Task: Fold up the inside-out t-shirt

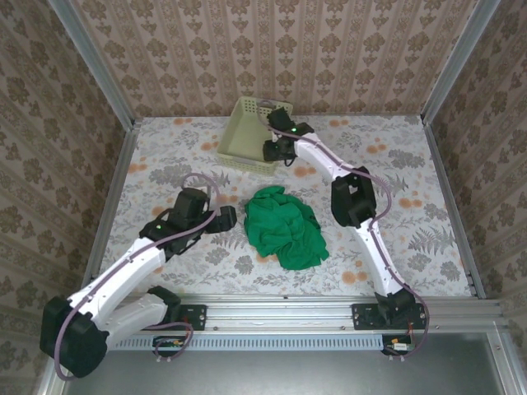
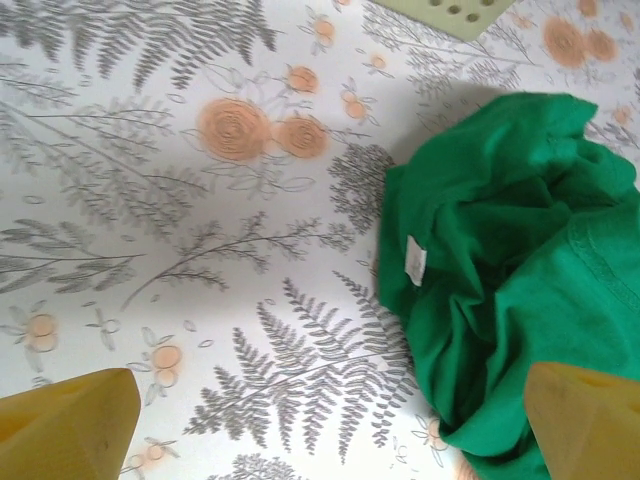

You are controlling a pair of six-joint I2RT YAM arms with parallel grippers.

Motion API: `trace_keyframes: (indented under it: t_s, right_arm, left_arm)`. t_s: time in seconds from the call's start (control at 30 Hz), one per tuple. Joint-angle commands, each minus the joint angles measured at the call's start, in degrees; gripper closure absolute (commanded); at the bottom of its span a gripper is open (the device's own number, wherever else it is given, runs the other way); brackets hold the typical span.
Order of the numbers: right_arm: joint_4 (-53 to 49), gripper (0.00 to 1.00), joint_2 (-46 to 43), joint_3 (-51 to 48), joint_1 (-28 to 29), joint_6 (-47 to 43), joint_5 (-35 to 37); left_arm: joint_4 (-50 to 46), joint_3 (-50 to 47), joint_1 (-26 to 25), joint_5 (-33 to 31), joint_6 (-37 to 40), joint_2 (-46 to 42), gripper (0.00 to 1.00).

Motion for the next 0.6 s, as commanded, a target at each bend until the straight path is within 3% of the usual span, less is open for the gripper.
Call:
trace_keyframes:
  t_s: [0.0, 0.27, 0.57]
  right_arm:
    - [-2.0, 0.52, 2.9, 6.0, 3.2, -0.6, -1.1]
    - [1.8, 0.5, 8.2, 13.7, 8.0, 3.8, -3.4]
    - [10.5, 0.43, 11.8, 20.3, 11.9, 12.6, -8.2]
  left_arm:
    - [-4.2, -1.0, 2.3, -1.5, 1.4, -4.0, 0.0]
    - [-9.6, -1.7, 8.3, -1.4, 1.7, -14.0, 0.0]
    - [-10.1, -2.0, 9.3, 0.5, 0.8, -15.0, 0.0]
